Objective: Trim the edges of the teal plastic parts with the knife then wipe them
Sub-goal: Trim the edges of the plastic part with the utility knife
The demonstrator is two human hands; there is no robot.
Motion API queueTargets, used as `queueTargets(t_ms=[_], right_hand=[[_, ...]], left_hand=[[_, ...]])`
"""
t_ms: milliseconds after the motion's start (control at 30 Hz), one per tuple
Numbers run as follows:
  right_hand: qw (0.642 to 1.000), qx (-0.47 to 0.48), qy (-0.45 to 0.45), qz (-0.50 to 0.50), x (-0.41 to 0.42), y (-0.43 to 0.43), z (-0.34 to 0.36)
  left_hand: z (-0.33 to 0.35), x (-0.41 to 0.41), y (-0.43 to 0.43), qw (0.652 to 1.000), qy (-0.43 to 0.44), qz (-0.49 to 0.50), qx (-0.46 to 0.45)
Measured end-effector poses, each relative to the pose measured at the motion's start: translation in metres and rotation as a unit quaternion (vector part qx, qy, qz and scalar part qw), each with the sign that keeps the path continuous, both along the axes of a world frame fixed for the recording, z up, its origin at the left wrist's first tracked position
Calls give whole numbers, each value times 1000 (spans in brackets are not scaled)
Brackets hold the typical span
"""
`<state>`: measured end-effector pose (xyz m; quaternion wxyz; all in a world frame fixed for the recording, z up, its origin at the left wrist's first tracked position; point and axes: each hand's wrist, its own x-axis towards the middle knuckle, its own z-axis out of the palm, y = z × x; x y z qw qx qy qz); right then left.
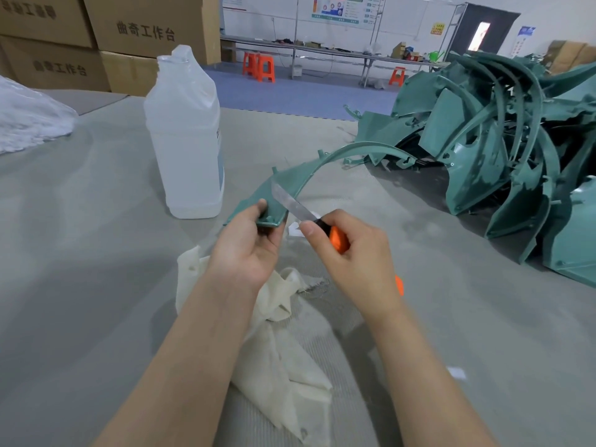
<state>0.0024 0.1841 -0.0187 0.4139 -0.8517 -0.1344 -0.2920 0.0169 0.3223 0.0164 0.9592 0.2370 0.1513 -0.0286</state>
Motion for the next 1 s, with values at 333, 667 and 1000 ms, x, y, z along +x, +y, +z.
queueTargets(t_ms=[333,667,1000], right_hand=[[998,4,-16,-57,1,1,0],[993,47,26,-108,4,-13,3],[968,166,39,-186,3,-34,20]], left_hand=[[1,-2,-1,999,2,-24,21],[1,-2,-4,997,-10,-29,72],[-1,-3,-5,996,-20,-10,92]])
